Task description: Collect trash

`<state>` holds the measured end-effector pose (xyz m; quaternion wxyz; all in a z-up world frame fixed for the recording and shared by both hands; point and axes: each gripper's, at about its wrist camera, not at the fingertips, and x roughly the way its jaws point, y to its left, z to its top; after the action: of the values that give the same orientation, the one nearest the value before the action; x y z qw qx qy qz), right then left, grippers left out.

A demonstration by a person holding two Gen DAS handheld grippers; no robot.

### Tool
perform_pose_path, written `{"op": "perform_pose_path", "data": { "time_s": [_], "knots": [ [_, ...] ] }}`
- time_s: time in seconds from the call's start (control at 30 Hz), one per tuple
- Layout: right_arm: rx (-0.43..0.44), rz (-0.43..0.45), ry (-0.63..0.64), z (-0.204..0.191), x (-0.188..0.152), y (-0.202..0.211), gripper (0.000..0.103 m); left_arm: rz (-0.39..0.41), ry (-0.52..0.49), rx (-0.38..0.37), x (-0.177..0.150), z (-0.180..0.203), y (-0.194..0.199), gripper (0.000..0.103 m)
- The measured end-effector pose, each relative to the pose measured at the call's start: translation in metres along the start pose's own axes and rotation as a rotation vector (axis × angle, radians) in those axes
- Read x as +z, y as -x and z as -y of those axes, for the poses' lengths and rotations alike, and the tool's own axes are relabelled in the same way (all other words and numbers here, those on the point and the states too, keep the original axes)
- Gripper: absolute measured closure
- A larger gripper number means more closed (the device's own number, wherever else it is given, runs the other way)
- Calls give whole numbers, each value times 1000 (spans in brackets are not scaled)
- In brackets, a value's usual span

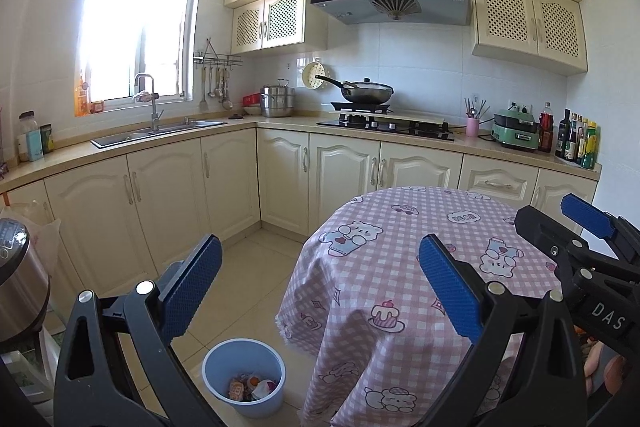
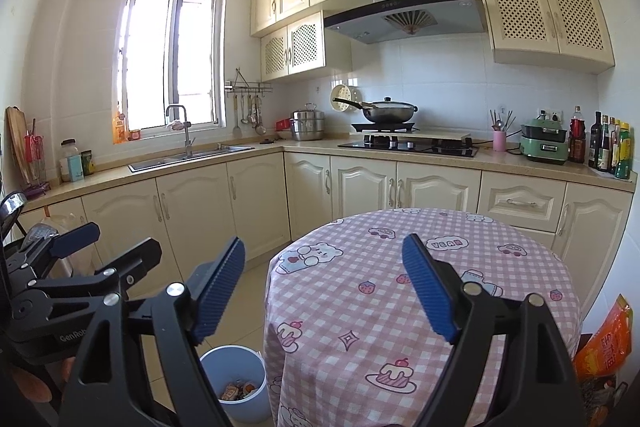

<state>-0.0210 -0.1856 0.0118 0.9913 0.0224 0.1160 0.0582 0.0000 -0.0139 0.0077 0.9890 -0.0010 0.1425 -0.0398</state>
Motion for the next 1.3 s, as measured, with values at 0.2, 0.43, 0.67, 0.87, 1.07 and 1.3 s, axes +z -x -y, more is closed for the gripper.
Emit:
{"op": "perform_pose_path", "data": {
  "time_s": [0.2, 0.43, 0.67, 0.87, 1.07, 1.3],
  "knots": [
    [6, -9, -5, 0, -2, -3, 23, -11, -2, 1, -1, 1, -3, 8],
    [13, -18, -11, 2, -4, -7, 23, -18, -3, 4, -1, 2, -4, 8],
    [14, -23, -13, 0, -5, -8, 23, -25, -1, 7, -2, 1, -6, 8],
    [14, -24, -11, -1, -6, -9, 23, -25, -2, 8, -2, 1, -7, 8],
    [15, -25, -8, -1, -7, -10, 22, -24, -1, 7, -2, 1, -7, 8],
    [18, -26, -6, -1, -6, -11, 22, -24, -1, 7, -2, 1, -7, 8]
  ]
}}
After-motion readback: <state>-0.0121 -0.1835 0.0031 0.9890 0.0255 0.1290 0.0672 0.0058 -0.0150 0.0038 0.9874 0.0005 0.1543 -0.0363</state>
